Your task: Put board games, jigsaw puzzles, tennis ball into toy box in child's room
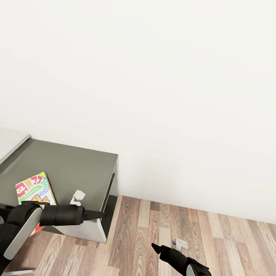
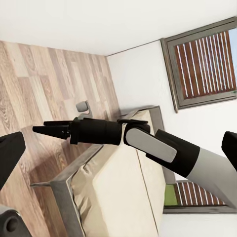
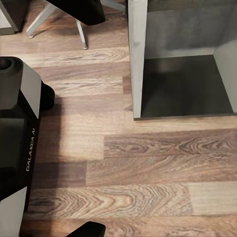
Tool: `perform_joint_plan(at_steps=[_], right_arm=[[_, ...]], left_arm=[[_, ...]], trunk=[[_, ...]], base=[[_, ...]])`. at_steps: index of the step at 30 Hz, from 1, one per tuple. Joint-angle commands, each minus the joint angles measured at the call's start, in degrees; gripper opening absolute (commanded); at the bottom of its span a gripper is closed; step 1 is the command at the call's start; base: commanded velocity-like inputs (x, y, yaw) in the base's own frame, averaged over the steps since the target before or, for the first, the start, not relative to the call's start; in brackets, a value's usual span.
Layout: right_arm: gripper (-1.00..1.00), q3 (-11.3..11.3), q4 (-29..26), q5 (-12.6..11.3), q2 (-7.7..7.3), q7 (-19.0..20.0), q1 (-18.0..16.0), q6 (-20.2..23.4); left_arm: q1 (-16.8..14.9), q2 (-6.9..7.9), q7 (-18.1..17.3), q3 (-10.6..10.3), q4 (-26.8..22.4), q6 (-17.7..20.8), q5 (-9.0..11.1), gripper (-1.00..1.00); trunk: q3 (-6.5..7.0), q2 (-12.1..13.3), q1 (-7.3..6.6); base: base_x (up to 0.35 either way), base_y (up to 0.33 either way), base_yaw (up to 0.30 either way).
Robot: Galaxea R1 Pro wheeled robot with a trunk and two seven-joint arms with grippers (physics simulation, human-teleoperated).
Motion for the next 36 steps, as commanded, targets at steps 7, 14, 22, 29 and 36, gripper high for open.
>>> perform_joint_plan(at_steps=[7,14,22,29,36], right_arm=[[1.00,-0.2,0.0,-0.5,0.02,0.2,0.0,0.4],[1.00,-0.2,0.1,-0.5,0.02,0.2,-0.1,-0.5],[1.00,-0.3,0.1,-0.5,0.02,0.1,-0.2,-1.0],[1.00,-0.3,0.1,-0.5,0.02,0.1,-0.3,-1.1],[1.00,-0.3,0.4,-0.7,0.02,0.1,-0.3,-2.1]], left_arm=[[0.0,0.02,-0.1,-0.1,0.0,0.2,0.1,1.00],[0.0,0.04,-0.1,0.0,0.0,0.2,0.1,1.00],[0.0,0.04,-0.1,0.0,0.0,0.1,0.1,1.00],[0.0,0.04,-0.1,0.0,-0.1,0.2,0.1,1.00],[0.0,0.20,-0.1,0.1,-0.1,0.2,0.1,1.00]], trunk=[[0.58,-0.1,0.03],[1.25,-0.1,0.03],[2.01,-0.1,0.03],[2.68,-0.1,0.03],[3.35,-0.1,0.03]], base=[[-0.132,0.000,0.000],[-0.026,0.000,0.000],[-0.001,0.000,0.000],[0.000,0.000,0.000],[0.000,0.000,0.000]])
